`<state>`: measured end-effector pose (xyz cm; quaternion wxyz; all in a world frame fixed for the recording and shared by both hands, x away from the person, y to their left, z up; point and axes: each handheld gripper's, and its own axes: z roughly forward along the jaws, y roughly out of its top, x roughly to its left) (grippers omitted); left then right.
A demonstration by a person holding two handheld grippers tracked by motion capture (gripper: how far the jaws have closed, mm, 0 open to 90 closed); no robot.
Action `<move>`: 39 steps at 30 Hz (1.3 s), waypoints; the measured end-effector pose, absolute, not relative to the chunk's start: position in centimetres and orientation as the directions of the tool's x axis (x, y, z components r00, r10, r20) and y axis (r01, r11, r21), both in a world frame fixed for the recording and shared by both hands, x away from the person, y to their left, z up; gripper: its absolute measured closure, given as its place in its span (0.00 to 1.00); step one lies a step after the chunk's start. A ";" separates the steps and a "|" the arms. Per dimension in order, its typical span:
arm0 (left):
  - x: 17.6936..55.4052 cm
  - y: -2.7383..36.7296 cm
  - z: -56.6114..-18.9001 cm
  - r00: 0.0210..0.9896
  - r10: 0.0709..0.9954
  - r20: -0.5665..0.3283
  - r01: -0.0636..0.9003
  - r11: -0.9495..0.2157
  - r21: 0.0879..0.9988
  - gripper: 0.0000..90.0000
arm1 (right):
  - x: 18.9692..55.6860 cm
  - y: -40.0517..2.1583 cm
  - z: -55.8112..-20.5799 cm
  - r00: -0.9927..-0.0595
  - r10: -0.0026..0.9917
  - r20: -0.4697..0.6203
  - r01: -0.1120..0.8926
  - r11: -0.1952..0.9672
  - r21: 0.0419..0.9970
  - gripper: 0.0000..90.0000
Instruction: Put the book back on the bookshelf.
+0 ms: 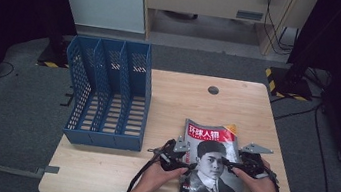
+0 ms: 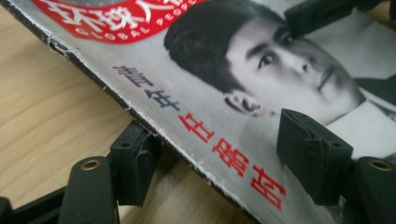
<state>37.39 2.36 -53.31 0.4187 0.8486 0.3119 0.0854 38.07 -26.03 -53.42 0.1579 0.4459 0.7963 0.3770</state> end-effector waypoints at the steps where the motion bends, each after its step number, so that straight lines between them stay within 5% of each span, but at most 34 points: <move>1: 37.4 2.4 -53.3 0.791 0.601 -0.116 0.458 -0.455 0.764 0.34 | 38.1 -26.0 -53.4 -0.552 0.829 0.085 0.591 0.318 0.741 0.32; 16: 41.0 2.2 -52.4 0.757 0.627 -0.184 0.516 -0.401 0.757 0.39 | 38.0 -25.6 -53.6 -0.553 0.827 0.099 0.572 0.291 0.767 0.48; 39: 42.5 -0.1 -52.2 0.778 0.599 -0.191 0.513 -0.430 0.743 0.39 | 38.1 -25.3 -53.7 -0.566 0.814 0.131 0.575 0.276 0.771 0.54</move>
